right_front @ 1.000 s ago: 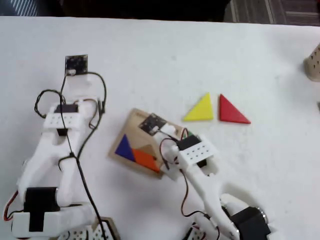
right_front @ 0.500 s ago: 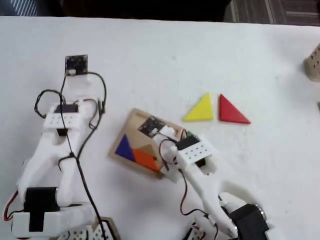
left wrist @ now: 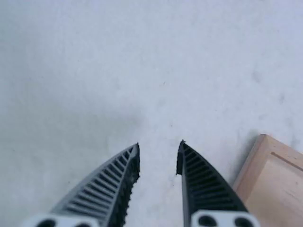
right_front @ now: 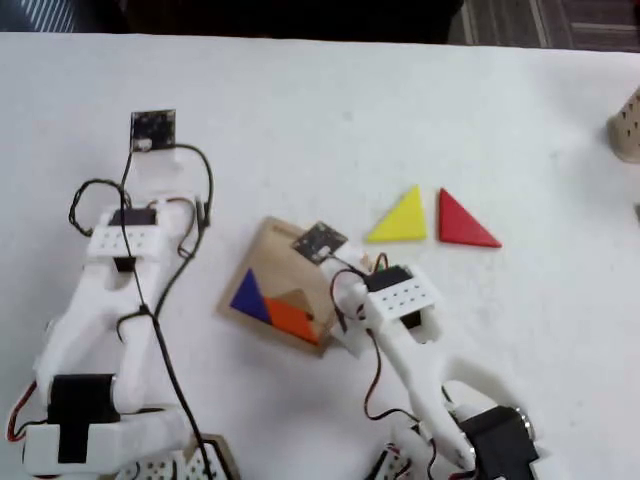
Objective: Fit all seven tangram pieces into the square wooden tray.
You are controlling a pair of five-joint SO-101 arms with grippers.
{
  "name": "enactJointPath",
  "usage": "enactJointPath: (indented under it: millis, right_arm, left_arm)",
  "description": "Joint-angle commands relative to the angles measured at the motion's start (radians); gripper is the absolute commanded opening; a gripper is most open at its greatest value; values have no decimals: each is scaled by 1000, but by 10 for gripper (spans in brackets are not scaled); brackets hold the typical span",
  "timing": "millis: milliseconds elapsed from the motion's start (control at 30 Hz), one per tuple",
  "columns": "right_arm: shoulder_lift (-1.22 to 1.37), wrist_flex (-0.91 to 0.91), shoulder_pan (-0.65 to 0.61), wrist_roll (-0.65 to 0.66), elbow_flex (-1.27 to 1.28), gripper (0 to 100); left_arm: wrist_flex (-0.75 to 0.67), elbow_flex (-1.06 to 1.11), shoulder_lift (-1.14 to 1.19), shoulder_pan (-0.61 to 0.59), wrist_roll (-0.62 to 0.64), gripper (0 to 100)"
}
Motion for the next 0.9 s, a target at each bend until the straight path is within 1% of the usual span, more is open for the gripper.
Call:
enactJointPath:
  millis: [0, 100, 267, 367, 467, 567, 733, 767, 867]
  right_arm:
    - [-12, 5, 18, 9, -31, 116]
    - [-13, 38, 45, 11, -49, 115]
    - [-61, 168, 113, 11, -153, 115]
    - [-110, 243, 125, 11, -219, 115]
    - [-153, 295, 116, 9, -292, 115]
    - [-159, 306, 87, 11, -376, 117]
    - [-90, 328, 48, 9, -473, 117]
    - [-76, 335, 45, -2, -477, 118]
    - [-53, 367, 42, -91, -463, 120]
  left_arm:
    - [-25, -3, -47, -7, 6, 145]
    - [-28, -3, -47, -7, 6, 146]
    - [-28, -6, -47, -7, 6, 146]
    - [-28, -8, -45, -8, 6, 146]
    - [-29, -9, -45, -13, 8, 146]
    - [-29, -9, -45, -15, 9, 146]
    - [-64, -3, -42, -21, 6, 146]
    - [-66, -3, -41, -27, 6, 146]
    - [-74, -2, -41, -30, 6, 146]
